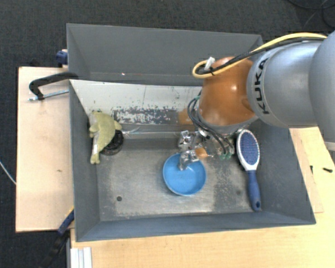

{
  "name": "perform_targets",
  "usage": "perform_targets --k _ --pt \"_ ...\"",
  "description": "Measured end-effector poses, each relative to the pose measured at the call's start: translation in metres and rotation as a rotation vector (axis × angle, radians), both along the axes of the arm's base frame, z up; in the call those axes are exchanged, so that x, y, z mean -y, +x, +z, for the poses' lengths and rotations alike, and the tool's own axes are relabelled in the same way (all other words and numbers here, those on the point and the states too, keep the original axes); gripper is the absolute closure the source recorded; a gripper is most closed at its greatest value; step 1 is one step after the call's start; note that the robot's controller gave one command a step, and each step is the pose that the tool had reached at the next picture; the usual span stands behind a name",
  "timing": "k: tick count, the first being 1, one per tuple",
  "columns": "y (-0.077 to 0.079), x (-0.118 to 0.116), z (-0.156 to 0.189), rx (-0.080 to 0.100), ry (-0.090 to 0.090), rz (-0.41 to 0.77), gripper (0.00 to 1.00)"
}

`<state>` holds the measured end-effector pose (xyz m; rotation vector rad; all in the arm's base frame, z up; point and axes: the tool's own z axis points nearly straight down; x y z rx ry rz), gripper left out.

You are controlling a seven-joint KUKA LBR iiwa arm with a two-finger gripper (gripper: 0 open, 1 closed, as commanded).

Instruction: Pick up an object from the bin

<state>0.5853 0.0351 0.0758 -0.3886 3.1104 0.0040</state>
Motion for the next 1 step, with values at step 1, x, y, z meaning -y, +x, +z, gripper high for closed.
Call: perform_targets --k 1 --pt "-0.0099 0.0083 0.1713 0.009 -0.003 0.164 1.00"
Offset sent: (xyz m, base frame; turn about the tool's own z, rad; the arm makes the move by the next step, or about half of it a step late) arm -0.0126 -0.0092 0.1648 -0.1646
